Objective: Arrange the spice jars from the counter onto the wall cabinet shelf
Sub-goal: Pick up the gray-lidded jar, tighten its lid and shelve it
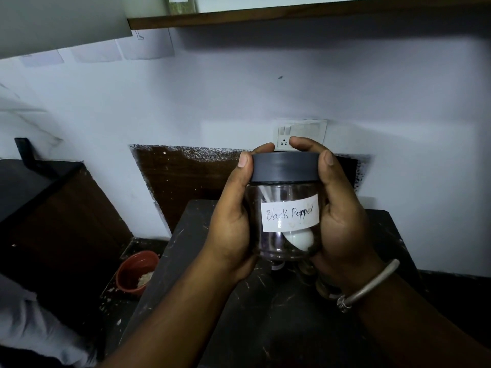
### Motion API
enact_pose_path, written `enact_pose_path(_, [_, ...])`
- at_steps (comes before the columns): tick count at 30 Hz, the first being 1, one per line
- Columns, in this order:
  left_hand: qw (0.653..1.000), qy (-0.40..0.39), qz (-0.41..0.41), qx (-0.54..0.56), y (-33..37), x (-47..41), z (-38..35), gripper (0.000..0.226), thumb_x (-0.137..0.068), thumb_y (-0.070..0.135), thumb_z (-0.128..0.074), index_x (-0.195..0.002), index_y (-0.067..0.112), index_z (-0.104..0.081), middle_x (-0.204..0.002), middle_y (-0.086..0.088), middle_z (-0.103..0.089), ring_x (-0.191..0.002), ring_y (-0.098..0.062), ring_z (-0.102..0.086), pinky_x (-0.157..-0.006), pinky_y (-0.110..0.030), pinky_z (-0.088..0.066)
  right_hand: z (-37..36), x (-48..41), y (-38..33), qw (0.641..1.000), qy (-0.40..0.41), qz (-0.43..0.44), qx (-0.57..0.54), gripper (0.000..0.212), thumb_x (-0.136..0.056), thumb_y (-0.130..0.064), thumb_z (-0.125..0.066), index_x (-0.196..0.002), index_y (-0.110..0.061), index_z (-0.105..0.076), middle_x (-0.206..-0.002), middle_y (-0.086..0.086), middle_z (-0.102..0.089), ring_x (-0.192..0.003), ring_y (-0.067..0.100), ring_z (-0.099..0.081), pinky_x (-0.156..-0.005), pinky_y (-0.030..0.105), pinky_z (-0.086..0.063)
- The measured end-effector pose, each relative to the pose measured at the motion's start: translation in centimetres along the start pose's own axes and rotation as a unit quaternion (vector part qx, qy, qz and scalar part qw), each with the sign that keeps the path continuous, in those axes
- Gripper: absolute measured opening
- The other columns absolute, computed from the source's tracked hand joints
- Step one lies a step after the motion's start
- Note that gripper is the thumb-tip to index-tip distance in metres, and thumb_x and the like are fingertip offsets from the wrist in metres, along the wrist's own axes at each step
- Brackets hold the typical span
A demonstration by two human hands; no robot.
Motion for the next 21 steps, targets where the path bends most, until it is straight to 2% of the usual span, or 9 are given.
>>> enact_pose_path(5, [1.000, -0.010, 0.005, 0.010, -0.4, -0.7, 0.5, 0.065, -0.089, 0.055, -0.058, -0.138, 0.013, -0.058, -0.121, -0.015, -0.071, -0.107, -0.027, -0.072, -0.086, -0.037, -0.059, 0.5, -0.7, 0.7, 1.000, -0.011, 0.000, 0.006, 0.049, -0.101, -0.049, -0.053, -0.136, -0.015, -0.057, -0.138, 0.028, -0.056, -0.128, 0.052, -0.054, -0.107, 0.077, -0.036])
enact_pose_path(9, [1.000, -0.022, -0.006, -0.008, -0.1, -1.7, 0.6, 0.060, -0.086, 0.056, -0.060, -0.130, 0.016, -0.064, -0.115, -0.014, -0.074, -0.102, -0.026, -0.074, -0.082, -0.037, -0.061, 0.1, -1.5, 0.3, 0.999, -0.015, 0.007, 0.040, 0.050, -0.098, -0.055, -0.054, -0.135, -0.021, -0.060, -0.137, 0.022, -0.059, -0.127, 0.048, -0.056, -0.107, 0.076, -0.037])
enact_pose_path(11, [0.999, -0.036, -0.018, -0.017, 0.8, -2.8, 0.6, 0.056, -0.086, 0.056, -0.059, -0.126, 0.017, -0.067, -0.110, -0.013, -0.076, -0.096, -0.026, -0.075, -0.077, -0.037, -0.061, -0.3, -2.5, -0.8, 0.995, -0.021, 0.015, 0.094, 0.056, -0.092, -0.063, -0.058, -0.135, -0.028, -0.061, -0.137, 0.013, -0.064, -0.127, 0.038, -0.061, -0.107, 0.067, -0.044])
enact_pose_path(12, [0.998, -0.040, -0.030, -0.024, 1.7, -3.7, 0.5, 0.056, -0.086, 0.056, -0.060, -0.126, 0.017, -0.066, -0.109, -0.014, -0.076, -0.095, -0.026, -0.075, -0.076, -0.038, -0.062, -0.5, -3.3, -1.7, 0.990, -0.030, 0.024, 0.134, 0.060, -0.088, -0.067, -0.060, -0.136, -0.031, -0.060, -0.136, 0.005, -0.065, -0.127, 0.030, -0.063, -0.104, 0.058, -0.051])
enact_pose_path(14, [0.996, -0.049, -0.063, -0.036, 3.8, -5.7, 0.0, 0.056, -0.087, 0.055, -0.059, -0.128, 0.017, -0.063, -0.112, -0.016, -0.074, -0.096, -0.030, -0.075, -0.079, -0.041, -0.062, -0.9, -5.0, -3.9, 0.971, -0.053, 0.059, 0.225, 0.064, -0.082, -0.062, -0.069, -0.140, -0.038, -0.057, -0.128, -0.010, -0.068, -0.117, 0.012, -0.068, -0.089, 0.033, -0.060])
enact_pose_path(15, [0.994, -0.059, -0.079, -0.043, 5.0, -6.9, -0.4, 0.055, -0.088, 0.055, -0.059, -0.129, 0.018, -0.062, -0.115, -0.018, -0.073, -0.099, -0.033, -0.074, -0.082, -0.044, -0.062, -1.4, -6.0, -5.2, 0.955, -0.064, 0.086, 0.276, 0.066, -0.079, -0.056, -0.073, -0.141, -0.041, -0.054, -0.124, -0.014, -0.068, -0.112, 0.008, -0.069, -0.081, 0.025, -0.060])
enact_pose_path(18, [0.987, -0.074, -0.115, -0.084, 8.9, -10.7, -1.9, 0.058, -0.096, 0.056, -0.052, -0.134, 0.014, -0.061, -0.117, -0.023, -0.072, -0.098, -0.037, -0.074, -0.081, -0.046, -0.062, -3.4, -9.8, -9.4, 0.907, -0.099, 0.159, 0.377, 0.068, -0.080, -0.037, -0.084, -0.142, -0.039, -0.053, -0.126, -0.014, -0.064, -0.106, 0.008, -0.068, -0.074, 0.021, -0.058])
enact_pose_path(21, [0.971, -0.084, -0.146, -0.168, 13.4, -15.1, -4.1, 0.066, -0.097, 0.066, -0.043, -0.125, 0.014, -0.072, -0.116, -0.021, -0.075, -0.100, -0.037, -0.074, -0.080, -0.046, -0.061, -5.7, -15.1, -13.2, 0.887, -0.121, 0.197, 0.400, 0.053, -0.083, -0.024, -0.084, -0.131, -0.026, -0.061, -0.119, -0.011, -0.068, -0.107, 0.009, -0.068, -0.087, 0.032, -0.060])
Point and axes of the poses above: each hand's wrist, its own x-axis away from the middle knuckle, its own z-axis out of the back of the hand, y = z × x, the point moved 3 cm from there along -x, towards the middle knuckle
